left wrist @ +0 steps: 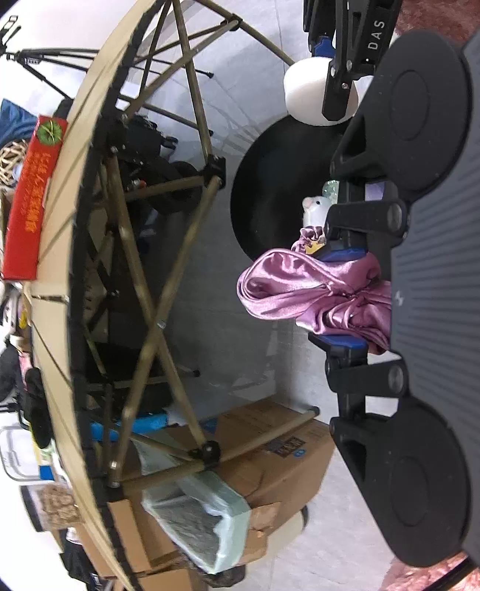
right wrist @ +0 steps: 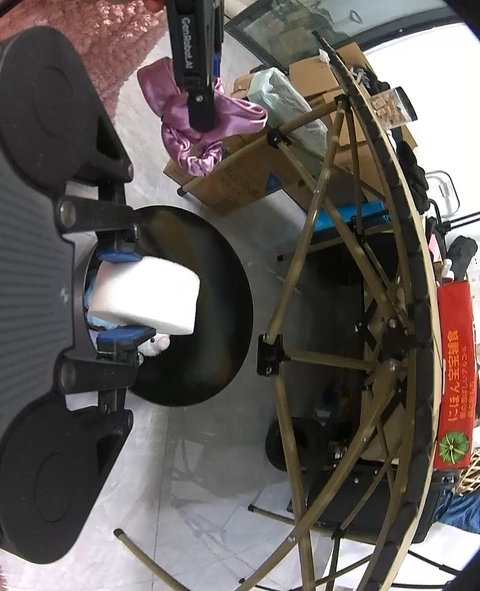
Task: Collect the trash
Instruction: 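Lower the white foam into the bin and open the right tool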
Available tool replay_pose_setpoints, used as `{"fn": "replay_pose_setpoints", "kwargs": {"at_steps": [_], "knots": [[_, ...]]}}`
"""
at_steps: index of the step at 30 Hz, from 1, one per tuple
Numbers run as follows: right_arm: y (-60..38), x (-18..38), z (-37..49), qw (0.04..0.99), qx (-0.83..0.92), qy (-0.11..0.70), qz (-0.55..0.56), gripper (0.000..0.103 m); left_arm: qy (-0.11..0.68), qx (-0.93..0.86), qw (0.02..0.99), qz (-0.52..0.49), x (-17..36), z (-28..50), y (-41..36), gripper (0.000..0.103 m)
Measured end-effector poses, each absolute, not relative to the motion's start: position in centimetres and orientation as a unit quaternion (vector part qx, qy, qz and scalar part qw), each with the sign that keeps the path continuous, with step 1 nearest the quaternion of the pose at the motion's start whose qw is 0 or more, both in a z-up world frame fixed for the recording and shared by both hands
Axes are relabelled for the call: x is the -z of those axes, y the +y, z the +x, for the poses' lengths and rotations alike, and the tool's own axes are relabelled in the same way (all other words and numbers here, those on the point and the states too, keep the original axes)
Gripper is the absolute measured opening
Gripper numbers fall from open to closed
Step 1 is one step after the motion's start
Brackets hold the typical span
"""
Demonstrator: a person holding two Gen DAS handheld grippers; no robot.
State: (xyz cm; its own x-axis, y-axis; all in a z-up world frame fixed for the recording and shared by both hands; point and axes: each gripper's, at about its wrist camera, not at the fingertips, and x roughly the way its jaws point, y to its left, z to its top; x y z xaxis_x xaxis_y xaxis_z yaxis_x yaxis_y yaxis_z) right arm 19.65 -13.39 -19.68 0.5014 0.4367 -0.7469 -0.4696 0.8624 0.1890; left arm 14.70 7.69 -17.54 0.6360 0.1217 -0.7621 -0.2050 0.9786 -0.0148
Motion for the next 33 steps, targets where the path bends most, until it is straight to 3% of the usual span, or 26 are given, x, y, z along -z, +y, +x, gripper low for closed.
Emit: {"fn": "replay_pose_setpoints", "kwargs": {"at_steps": [28, 33], "knots": [[-8.0, 22.2, 24.1, 0.871, -0.232, 0.429, -0.056, 0.033, 0.443, -0.107, 0.890, -0.032, 19.5, 15.7, 8.0, 0.037], [-7.8, 22.5, 24.3, 0.869, -0.228, 0.435, -0.056, 0.038, 0.444, -0.110, 0.889, -0.035, 19.5, 15.7, 8.0, 0.037]]}}
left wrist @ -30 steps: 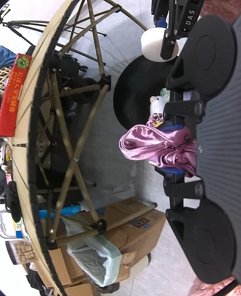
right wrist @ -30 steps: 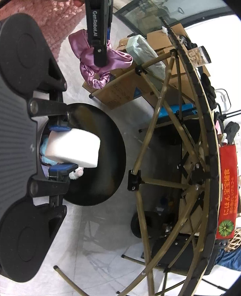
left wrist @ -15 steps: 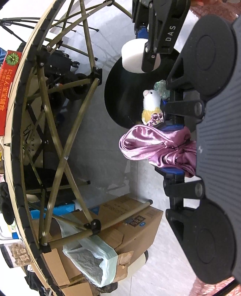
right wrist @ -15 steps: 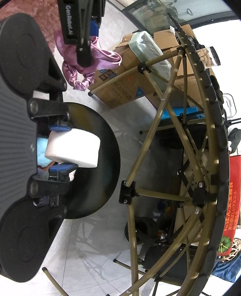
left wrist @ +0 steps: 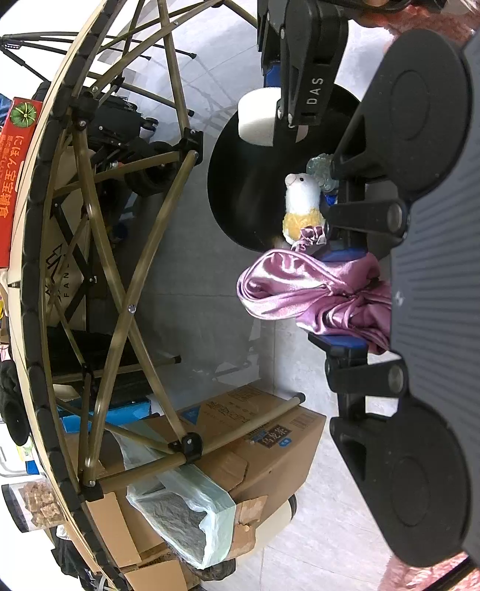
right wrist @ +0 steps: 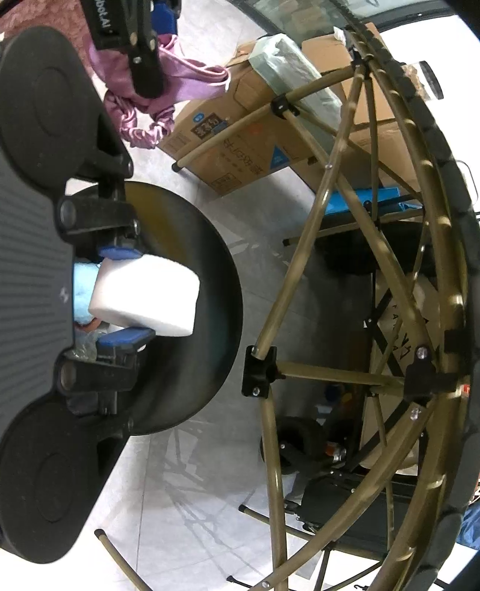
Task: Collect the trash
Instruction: 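Lower the white foam into the bin and open the right tool, then lower the purple bow into the bin and open the left tool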
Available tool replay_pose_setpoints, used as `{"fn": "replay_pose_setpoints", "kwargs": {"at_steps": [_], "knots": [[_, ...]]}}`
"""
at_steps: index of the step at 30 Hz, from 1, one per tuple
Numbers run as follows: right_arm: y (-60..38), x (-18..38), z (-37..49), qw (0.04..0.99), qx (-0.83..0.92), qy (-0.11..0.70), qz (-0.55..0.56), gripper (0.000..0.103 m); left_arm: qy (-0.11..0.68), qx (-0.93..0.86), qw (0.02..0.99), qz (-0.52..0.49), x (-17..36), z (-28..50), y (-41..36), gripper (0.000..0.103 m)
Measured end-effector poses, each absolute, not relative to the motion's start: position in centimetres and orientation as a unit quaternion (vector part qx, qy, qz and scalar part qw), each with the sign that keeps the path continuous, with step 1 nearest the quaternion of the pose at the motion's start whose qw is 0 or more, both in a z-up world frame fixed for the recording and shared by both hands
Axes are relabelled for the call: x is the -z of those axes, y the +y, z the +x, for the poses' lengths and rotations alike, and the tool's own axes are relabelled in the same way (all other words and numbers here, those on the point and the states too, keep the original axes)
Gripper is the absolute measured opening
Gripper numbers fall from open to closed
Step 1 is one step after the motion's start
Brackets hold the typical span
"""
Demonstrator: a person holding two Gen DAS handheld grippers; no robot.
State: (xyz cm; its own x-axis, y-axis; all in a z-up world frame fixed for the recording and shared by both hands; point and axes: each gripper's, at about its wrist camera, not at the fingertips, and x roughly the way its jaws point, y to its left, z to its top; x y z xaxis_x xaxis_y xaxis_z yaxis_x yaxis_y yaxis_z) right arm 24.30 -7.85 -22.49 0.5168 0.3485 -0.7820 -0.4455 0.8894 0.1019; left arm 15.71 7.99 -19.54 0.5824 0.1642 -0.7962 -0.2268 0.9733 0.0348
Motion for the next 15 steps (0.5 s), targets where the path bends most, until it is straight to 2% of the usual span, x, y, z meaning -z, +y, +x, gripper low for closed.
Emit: {"fn": "replay_pose_setpoints", "kwargs": {"at_steps": [2, 4, 6, 8, 15], "knots": [[-7.74, 22.48, 24.21, 0.871, -0.223, 0.433, -0.064, 0.042, 0.444, -0.111, 0.888, -0.038, 19.55, 15.75, 8.09, 0.037], [-7.86, 22.44, 24.26, 0.873, -0.218, 0.432, -0.065, 0.054, 0.444, -0.113, 0.888, -0.038, 19.55, 15.76, 8.17, 0.037], [-7.93, 22.49, 24.45, 0.873, -0.208, 0.435, -0.068, 0.090, 0.444, -0.114, 0.888, -0.038, 19.56, 15.80, 8.17, 0.037], [-8.13, 22.53, 24.57, 0.874, -0.201, 0.437, -0.066, 0.101, 0.444, -0.114, 0.888, -0.038, 19.55, 15.82, 8.20, 0.037], [-8.22, 22.74, 24.77, 0.874, -0.187, 0.442, -0.075, 0.103, 0.444, -0.115, 0.888, -0.037, 19.57, 15.82, 8.20, 0.037]]}}
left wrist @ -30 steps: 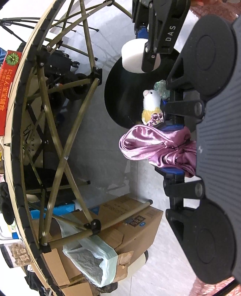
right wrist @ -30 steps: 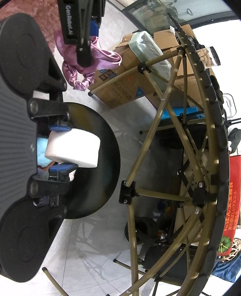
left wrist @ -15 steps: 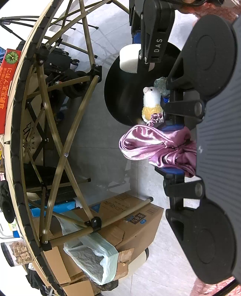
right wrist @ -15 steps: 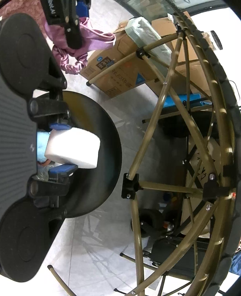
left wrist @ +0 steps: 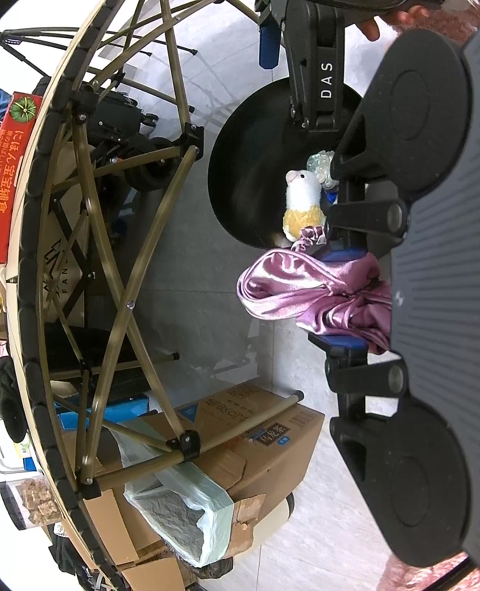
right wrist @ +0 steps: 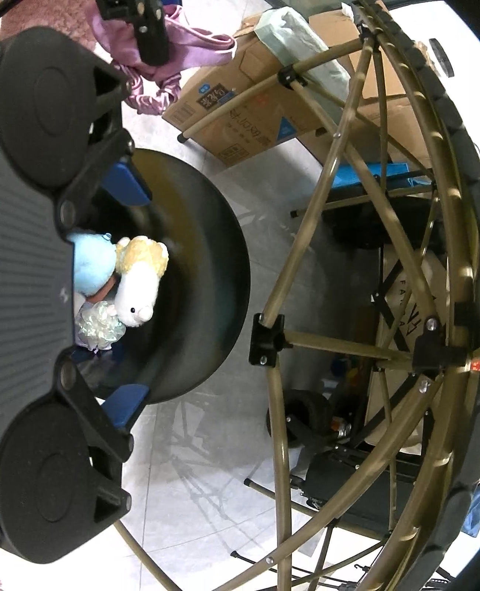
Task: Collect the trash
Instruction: 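Lower the purple bow into the bin and open the left tool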
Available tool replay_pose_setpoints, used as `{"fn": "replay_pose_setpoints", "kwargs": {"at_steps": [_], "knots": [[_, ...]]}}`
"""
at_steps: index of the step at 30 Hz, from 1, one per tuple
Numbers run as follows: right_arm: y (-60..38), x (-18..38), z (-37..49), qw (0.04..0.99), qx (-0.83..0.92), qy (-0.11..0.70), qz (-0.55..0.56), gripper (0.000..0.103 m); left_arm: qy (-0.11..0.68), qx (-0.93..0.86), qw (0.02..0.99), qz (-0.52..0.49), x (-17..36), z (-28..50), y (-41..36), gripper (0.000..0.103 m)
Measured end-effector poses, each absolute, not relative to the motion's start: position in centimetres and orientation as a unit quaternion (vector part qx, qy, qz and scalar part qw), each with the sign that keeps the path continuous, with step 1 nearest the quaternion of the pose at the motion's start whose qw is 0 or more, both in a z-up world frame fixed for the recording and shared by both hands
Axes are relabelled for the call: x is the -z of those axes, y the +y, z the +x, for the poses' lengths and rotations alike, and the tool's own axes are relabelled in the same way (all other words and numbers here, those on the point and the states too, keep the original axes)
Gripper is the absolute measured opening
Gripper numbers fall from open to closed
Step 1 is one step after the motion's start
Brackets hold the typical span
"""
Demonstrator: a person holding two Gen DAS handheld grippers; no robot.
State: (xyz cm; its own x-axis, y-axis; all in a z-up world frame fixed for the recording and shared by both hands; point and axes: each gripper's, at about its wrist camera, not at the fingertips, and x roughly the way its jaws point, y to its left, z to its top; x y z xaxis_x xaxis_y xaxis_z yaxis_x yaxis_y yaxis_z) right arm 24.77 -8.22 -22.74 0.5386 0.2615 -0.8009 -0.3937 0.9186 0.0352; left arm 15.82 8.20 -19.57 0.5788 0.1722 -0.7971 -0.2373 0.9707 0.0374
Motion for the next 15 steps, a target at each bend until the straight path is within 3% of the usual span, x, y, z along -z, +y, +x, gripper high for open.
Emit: {"fn": "replay_pose_setpoints", "kwargs": {"at_steps": [15], "knots": [[-8.42, 22.79, 24.85, 0.875, -0.176, 0.445, -0.076, 0.103, 0.442, -0.113, 0.889, -0.039, 19.66, 15.95, 8.15, 0.037]]}}
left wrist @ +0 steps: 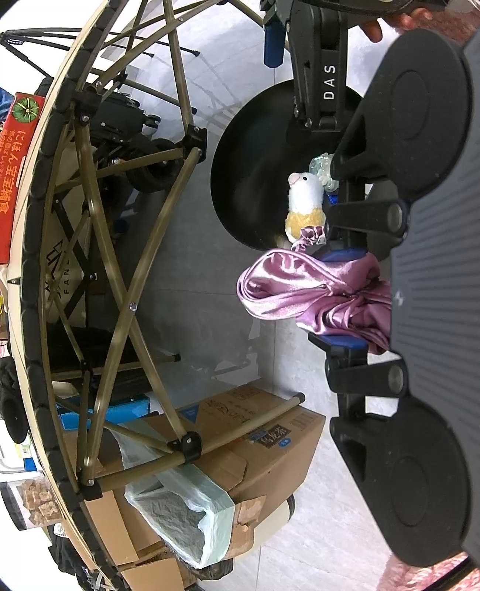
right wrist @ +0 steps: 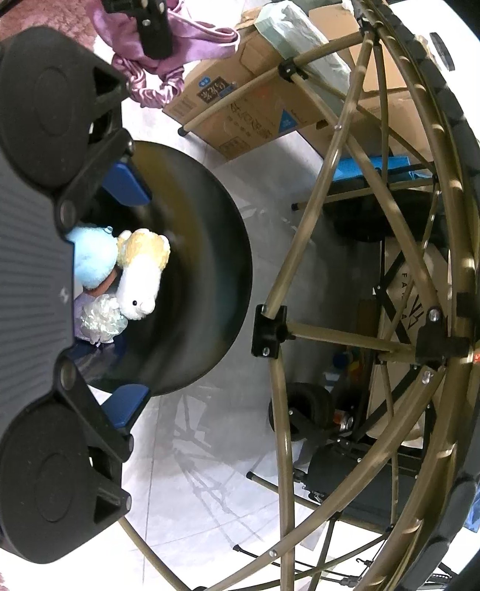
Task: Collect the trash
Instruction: 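Lower the purple bow into the bin and open the left tool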
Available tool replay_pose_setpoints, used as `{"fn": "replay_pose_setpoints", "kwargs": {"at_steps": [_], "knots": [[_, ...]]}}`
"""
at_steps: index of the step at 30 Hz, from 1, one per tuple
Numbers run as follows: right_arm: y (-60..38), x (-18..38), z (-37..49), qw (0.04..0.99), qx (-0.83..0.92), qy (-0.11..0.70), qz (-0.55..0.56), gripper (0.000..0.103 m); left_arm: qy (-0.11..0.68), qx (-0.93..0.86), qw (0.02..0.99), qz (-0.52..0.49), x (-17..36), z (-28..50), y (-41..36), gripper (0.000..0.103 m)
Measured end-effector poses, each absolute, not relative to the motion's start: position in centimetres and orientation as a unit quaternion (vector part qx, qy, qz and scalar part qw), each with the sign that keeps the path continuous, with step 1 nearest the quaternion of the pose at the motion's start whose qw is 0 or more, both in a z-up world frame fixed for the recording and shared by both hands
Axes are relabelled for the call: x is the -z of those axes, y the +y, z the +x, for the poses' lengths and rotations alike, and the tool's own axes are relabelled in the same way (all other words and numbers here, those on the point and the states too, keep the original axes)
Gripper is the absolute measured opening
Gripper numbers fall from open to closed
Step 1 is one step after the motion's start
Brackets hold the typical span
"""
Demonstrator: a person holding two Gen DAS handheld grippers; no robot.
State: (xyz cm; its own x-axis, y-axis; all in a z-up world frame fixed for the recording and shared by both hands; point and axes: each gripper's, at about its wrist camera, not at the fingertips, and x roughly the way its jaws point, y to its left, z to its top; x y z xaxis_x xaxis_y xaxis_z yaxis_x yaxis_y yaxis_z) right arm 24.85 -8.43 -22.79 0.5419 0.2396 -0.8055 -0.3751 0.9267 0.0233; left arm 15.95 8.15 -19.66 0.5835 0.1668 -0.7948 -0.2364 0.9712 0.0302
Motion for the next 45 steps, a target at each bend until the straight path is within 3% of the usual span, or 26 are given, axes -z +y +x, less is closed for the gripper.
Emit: {"fn": "replay_pose_setpoints", "kwargs": {"at_steps": [45], "knots": [[-18.3, 20.6, 25.4, 0.903, -0.057, 0.425, -0.004, 0.103, 0.449, -0.027, 0.893, -0.012, 20.3, 22.4, -0.6, 0.039]]}}
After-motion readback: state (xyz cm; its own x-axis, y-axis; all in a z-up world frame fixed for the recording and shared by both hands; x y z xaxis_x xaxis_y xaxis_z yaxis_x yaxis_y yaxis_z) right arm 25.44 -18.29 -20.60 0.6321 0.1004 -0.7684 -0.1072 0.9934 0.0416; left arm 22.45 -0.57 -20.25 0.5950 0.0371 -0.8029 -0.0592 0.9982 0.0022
